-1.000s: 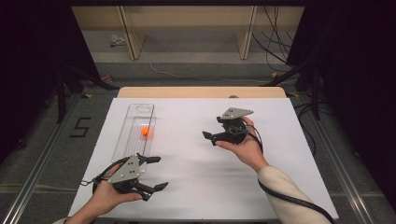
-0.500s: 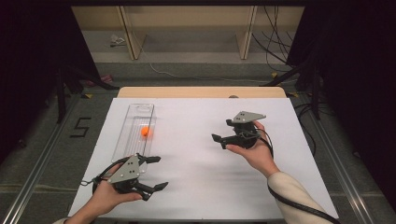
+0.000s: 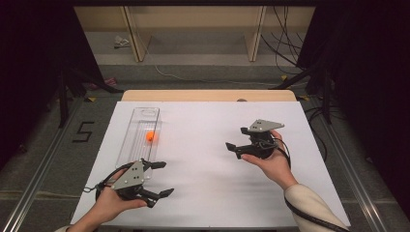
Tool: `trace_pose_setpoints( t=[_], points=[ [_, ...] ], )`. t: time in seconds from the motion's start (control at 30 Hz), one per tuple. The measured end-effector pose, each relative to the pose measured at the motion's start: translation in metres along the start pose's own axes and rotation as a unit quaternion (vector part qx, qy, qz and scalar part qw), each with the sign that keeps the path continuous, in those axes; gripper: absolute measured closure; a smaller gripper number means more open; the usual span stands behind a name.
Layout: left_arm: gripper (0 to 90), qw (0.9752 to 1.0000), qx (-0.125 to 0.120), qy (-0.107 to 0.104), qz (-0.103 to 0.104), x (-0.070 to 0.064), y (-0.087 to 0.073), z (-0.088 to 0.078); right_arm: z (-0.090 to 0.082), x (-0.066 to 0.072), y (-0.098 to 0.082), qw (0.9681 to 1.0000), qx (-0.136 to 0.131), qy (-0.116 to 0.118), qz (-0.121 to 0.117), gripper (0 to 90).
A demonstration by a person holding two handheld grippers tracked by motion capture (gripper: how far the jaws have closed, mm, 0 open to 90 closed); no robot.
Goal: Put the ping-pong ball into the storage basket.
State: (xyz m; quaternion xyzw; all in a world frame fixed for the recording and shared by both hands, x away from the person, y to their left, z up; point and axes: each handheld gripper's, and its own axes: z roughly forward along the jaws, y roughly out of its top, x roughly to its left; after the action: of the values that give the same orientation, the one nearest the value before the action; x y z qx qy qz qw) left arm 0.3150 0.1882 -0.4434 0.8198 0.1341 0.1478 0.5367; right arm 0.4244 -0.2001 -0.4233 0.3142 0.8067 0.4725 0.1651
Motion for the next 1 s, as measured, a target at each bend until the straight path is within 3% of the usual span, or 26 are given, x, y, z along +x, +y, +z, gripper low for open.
trace_pose_setpoints(
  t=[1.0],
  points=[
    [17.2,1.0000,-0.003,0.006,-0.003,0.001,0.000,-0.001,-0.046,-0.004,-0.027,0.9997,-0.004,-0.016,0.017,16.2]
  ],
)
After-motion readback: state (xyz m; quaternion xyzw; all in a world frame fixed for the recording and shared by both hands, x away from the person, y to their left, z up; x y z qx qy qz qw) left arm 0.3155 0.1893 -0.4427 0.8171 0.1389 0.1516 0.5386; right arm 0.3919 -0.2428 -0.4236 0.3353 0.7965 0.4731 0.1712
